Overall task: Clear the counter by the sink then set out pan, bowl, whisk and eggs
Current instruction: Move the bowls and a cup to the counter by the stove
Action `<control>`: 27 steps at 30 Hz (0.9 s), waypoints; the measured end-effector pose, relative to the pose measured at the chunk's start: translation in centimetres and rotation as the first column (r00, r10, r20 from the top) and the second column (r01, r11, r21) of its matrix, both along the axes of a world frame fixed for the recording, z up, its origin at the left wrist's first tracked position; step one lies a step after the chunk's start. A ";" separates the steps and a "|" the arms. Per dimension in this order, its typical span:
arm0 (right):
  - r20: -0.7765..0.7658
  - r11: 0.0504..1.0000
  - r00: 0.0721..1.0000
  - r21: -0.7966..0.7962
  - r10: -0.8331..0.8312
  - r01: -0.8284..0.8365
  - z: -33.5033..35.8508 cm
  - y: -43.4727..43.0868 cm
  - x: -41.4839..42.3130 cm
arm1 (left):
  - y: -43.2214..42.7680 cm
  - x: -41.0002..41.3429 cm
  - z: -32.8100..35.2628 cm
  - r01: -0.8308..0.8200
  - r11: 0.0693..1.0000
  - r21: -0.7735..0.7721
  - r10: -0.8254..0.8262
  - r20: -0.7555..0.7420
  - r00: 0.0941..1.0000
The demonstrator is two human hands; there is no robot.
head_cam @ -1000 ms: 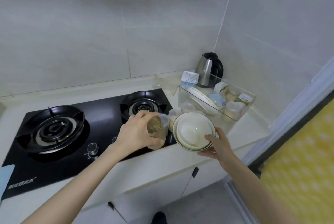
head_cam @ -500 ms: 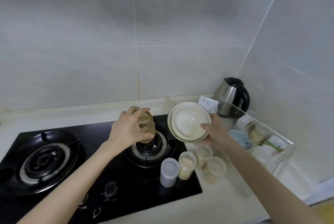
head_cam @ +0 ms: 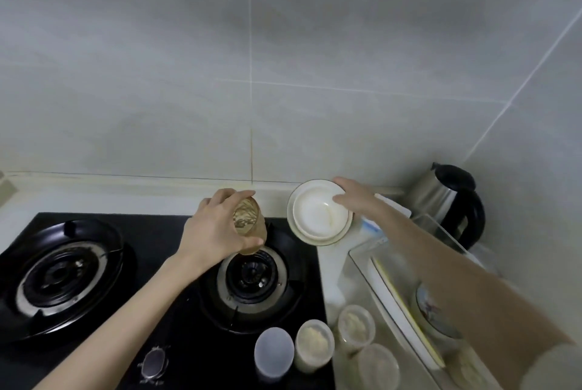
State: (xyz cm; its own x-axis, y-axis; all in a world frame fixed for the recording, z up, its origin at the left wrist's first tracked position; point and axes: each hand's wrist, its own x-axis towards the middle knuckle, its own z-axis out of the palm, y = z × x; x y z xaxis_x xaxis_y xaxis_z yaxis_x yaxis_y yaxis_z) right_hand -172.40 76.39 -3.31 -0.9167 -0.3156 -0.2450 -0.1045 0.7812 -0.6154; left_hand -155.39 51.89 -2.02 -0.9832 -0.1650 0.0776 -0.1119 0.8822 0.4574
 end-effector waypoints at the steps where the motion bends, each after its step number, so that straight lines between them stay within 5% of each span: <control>1: 0.016 0.999 1.000 0.023 0.026 -0.027 -0.9 0.1 -0.7 | 0.2 -0.3 -0.1 -0.002 1.000 -0.001 0.002 0.005 1.000; 14: 0.224 0.963 0.964 0.193 0.144 -0.189 -9.7 0.9 -5.7 | 2.7 -5.1 -2.8 -0.025 1.000 0.006 0.025 0.071 0.997; 27: 0.079 0.907 0.987 0.389 0.142 -0.162 -12.6 1.0 -6.5 | 3.0 -9.3 -4.6 0.004 0.999 0.041 -0.008 0.112 0.994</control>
